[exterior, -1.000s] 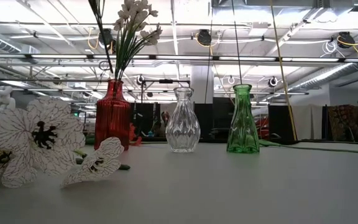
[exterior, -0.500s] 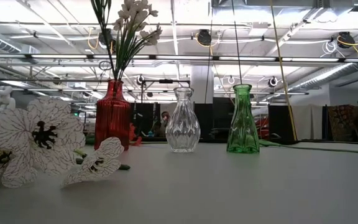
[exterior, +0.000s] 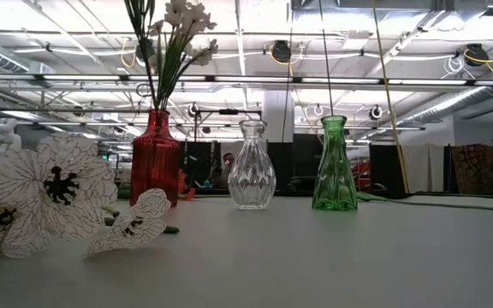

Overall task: Sort flowers into vase by color
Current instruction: Put the right white flower into the red flower vase, then put the white flower into the red flower vase

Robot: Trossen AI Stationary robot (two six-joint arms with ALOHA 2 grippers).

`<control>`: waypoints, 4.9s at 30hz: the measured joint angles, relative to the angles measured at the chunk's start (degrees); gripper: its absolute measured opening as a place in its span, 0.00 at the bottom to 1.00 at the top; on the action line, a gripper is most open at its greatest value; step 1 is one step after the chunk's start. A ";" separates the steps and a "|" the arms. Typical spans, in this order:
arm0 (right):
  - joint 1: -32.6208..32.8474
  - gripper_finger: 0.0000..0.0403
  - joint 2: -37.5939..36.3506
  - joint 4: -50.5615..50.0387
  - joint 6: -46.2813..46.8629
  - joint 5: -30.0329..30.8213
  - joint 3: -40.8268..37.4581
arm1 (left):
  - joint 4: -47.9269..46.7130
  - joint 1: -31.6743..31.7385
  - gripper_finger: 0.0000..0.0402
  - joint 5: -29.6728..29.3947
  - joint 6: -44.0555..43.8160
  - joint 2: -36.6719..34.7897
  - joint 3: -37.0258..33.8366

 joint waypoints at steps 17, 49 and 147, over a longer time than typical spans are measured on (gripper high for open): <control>0.00 0.52 0.00 -0.04 0.00 -0.01 0.00 | -1.43 5.41 0.17 1.45 -0.61 5.36 0.00; 0.02 0.52 0.00 -4.35 3.66 -0.29 -0.02 | -17.66 1.76 0.98 4.97 -11.66 -2.94 0.00; 5.54 0.52 5.35 -20.11 10.73 -4.58 0.02 | -16.95 -5.52 0.12 30.43 1.76 43.93 1.84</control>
